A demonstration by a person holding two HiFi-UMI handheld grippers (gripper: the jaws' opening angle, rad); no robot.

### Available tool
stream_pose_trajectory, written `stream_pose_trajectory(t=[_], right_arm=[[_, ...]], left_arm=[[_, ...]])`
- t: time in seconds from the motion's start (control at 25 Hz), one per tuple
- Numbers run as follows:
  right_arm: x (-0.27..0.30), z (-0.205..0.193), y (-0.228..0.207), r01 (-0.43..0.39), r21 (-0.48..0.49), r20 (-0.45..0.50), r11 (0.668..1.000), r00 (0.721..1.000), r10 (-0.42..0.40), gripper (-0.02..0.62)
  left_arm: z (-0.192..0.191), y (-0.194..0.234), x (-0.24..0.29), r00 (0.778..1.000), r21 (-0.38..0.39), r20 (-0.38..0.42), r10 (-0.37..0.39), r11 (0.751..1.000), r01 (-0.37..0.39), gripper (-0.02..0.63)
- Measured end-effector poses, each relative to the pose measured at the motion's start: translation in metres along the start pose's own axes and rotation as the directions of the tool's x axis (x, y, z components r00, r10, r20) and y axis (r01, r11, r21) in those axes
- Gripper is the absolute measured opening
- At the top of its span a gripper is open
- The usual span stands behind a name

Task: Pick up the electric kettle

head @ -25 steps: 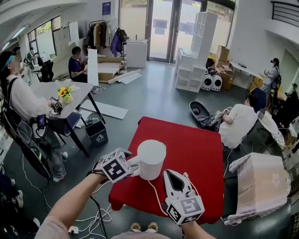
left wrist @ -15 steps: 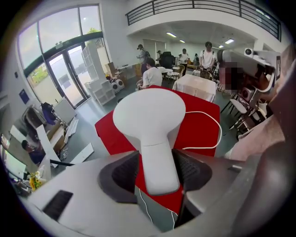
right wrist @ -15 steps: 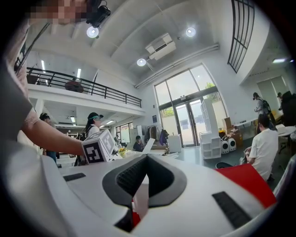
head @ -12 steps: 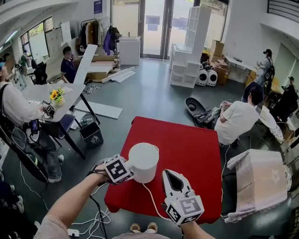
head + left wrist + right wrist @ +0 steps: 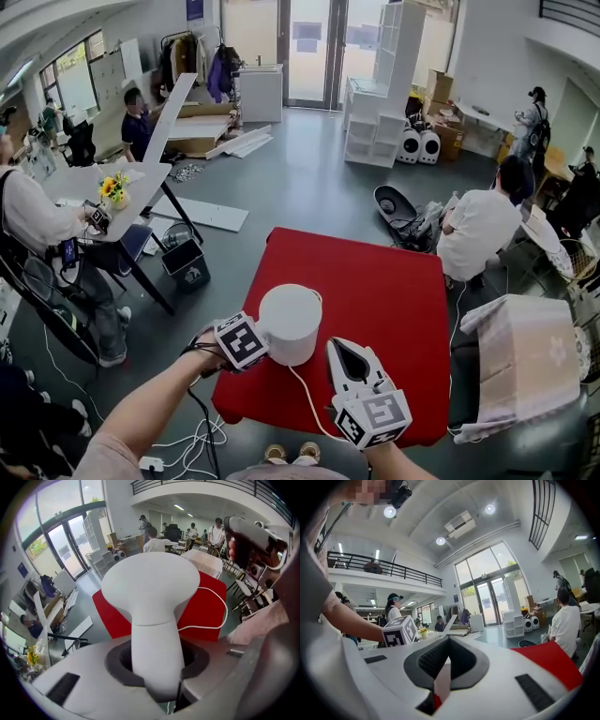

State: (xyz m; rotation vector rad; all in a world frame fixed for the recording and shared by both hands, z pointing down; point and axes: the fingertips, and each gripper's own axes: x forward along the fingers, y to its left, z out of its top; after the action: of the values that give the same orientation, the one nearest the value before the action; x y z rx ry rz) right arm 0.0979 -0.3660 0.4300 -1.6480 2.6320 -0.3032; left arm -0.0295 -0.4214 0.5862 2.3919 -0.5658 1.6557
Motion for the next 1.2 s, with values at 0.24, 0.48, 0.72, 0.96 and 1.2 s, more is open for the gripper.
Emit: stream_pose_trajectory(t=[0.24,0.48,0.72,0.96,1.2], right_arm=[[0.002,-0.001,0.008,-0.017,0.000,-0.003,1.000,1.000,0.017,0.020],[-0.004,-0.003,0.003,-0.001,0.001,-0.006,1.000,1.000,0.001,0.020],[-0.009,-0.003,0.000,0.021,-0.003,-0.001,1.000,1.000,-0.021,0.020],[-0.012,-0.002,-0.003,0.035,-0.003,0.000,0.999,0.999,-0.035,0.020],[-0.015,-0.003,-0.005,0.037,-0.004,0.001,0.999,0.999,-0.037,0.020]], left_arm=[[0.001,0.003,-0.002,0.999,-0.096,0.037,-0.012,0.995,0.016,0.132],[0.006,0.004,-0.003,0.998,-0.052,0.061,0.017,0.999,-0.014,0.112],[0.004,0.007,-0.007,0.993,-0.064,0.108,0.054,0.997,-0.048,0.110],[0.007,0.010,-0.012,0.984,-0.103,0.159,0.083,0.992,-0.067,0.110],[0.016,0.000,-0.016,0.969,-0.117,0.233,0.077,0.992,-0.050,0.110]])
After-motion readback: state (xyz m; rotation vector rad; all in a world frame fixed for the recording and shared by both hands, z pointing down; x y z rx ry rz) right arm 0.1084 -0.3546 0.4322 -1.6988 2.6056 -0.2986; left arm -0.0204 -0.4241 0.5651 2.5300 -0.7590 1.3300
